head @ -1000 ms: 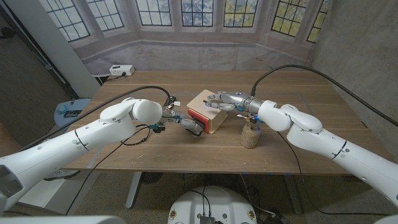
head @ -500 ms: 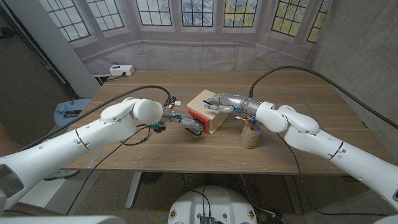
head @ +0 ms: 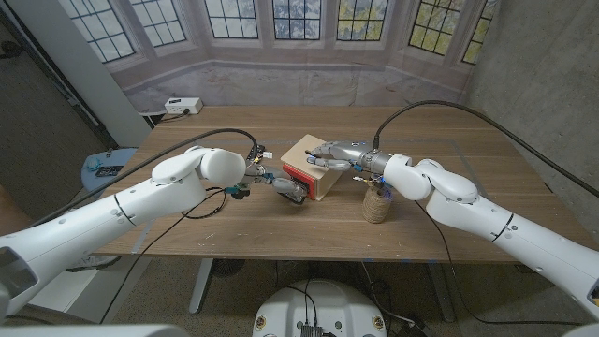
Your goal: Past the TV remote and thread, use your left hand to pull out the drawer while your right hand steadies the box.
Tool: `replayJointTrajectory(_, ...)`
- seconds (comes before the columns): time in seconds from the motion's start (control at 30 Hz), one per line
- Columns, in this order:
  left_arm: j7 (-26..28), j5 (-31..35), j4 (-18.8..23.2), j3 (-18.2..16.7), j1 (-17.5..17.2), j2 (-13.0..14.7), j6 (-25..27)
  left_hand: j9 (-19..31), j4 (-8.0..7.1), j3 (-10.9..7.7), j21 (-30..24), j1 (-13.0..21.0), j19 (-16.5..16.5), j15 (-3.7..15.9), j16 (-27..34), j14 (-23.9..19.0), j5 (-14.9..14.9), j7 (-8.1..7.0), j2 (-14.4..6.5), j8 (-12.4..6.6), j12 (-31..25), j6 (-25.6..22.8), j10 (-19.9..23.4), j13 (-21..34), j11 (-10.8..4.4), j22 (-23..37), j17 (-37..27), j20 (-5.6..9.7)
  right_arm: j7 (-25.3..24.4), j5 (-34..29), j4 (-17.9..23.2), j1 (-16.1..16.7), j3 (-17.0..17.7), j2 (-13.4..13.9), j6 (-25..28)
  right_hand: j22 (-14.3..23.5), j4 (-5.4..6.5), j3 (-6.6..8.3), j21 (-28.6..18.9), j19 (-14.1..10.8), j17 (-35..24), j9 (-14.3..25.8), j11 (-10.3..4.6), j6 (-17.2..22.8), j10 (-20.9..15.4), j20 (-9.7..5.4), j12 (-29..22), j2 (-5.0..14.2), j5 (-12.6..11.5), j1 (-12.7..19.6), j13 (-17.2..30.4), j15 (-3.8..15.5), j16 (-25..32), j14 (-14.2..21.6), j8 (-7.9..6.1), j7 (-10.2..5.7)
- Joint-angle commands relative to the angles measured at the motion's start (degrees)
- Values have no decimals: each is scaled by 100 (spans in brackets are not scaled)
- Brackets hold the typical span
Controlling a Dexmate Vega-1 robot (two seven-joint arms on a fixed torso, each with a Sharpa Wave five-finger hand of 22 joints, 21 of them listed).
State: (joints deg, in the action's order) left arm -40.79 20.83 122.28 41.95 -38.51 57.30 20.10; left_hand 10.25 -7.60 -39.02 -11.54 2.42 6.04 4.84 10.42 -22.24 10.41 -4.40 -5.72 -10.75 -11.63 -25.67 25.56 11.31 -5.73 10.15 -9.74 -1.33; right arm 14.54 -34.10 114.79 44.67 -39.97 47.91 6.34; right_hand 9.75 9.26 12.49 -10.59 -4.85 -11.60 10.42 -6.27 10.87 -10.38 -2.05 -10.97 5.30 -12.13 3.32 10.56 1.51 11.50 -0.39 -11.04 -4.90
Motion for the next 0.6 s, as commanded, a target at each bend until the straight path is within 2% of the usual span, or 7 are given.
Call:
replayJointTrajectory(0.03,-1,0,-7,20,4,-13,-16,18,-33,-24,13,-67,51,-38,-17,19,27,9,-3,20,8,22,-17,14,17,2,-10,18,-32,-101,-44,32,-33,-19,-7,8,38,9,-40,-10,-24,2,41,63,-33,-20,23,241,-52,-83,4,-4,34,4,-38,8)
replayJointTrajectory(0.3,0,-1,13,17,-10,-7,-4,18,-35,-23,15,-68,47,-43,-19,37,27,5,-5,19,8,31,-28,14,24,2,-11,15,-143,-166,-67,106,-34,-54,66,5,56,-11,-49,-31,-20,1,69,82,-40,-31,18,241,-77,-145,4,-6,47,37,-36,39)
replayJointTrajectory(0.6,16,-33,39,-2,-50,21,27,18,-38,-23,14,-69,48,-40,-14,39,28,10,-6,15,3,33,-25,14,20,3,-11,14,-183,-280,-2,193,-53,-146,411,3,63,-20,-54,-50,-16,0,106,97,-44,-31,16,248,-100,-186,4,3,52,56,-33,43)
